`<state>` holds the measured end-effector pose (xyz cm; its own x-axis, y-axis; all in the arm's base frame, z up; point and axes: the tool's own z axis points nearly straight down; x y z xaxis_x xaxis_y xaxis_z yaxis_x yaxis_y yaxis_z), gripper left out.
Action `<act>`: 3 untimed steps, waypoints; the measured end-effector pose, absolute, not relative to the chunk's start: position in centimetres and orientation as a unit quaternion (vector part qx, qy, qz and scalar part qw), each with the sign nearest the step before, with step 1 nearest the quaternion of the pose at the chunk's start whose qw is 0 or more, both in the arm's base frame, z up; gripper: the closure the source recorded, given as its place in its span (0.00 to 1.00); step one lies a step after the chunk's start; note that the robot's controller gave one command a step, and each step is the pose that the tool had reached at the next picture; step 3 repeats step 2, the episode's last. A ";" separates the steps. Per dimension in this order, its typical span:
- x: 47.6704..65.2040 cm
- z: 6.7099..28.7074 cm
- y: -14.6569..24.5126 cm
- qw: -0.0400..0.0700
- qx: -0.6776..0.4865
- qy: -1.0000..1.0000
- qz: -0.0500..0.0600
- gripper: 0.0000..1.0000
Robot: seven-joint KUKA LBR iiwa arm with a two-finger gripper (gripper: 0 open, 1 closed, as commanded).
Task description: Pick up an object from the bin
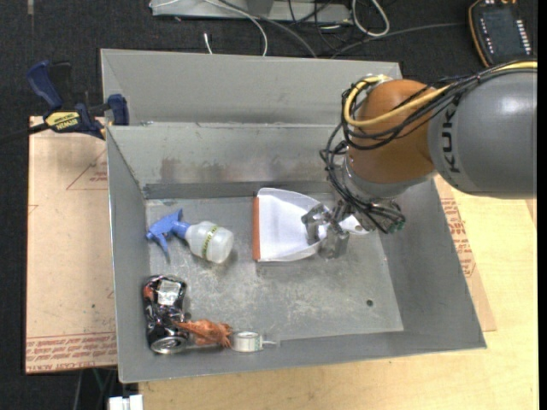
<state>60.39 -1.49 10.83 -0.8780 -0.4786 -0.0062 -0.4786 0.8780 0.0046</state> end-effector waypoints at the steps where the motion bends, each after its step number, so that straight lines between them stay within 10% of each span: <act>1: 60.4 13.4 -1.4 0.004 -0.246 0.969 0.003 1.00; 3: 60.6 14.2 -1.4 0.007 -0.246 0.969 0.003 1.00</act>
Offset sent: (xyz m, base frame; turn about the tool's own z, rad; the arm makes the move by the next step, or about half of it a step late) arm 0.0008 0.0003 0.0337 0.0007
